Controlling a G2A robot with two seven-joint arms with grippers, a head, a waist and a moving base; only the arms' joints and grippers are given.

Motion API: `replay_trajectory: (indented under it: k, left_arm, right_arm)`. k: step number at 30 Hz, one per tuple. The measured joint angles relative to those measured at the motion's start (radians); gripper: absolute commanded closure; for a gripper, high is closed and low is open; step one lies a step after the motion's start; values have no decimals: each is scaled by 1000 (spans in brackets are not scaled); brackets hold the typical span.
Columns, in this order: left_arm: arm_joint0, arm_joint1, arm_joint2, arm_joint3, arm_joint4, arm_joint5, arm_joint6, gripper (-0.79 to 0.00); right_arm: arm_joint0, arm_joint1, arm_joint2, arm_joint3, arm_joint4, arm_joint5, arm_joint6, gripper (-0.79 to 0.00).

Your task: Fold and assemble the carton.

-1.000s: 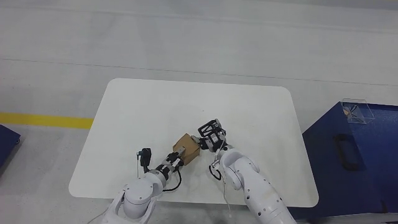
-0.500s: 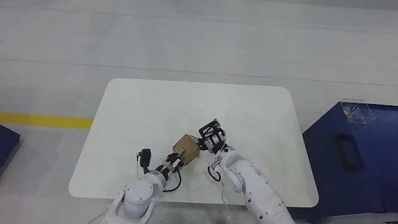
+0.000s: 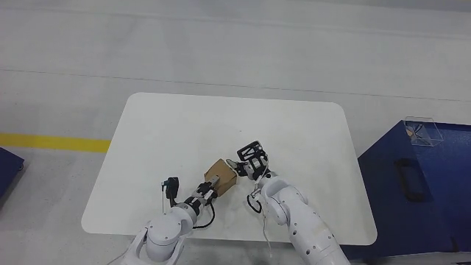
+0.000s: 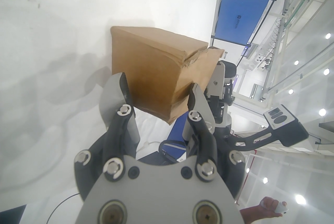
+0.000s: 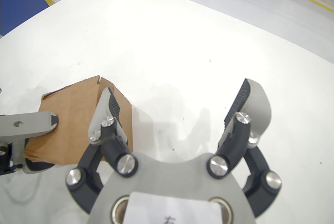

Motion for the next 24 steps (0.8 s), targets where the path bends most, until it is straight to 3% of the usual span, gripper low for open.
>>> replay_trajectory:
  k: [24]
  left_arm:
    - [6,1,5,-6,1,1,8,-385]
  right_arm:
    - [5,1,-9,11,3,-65,28,-785]
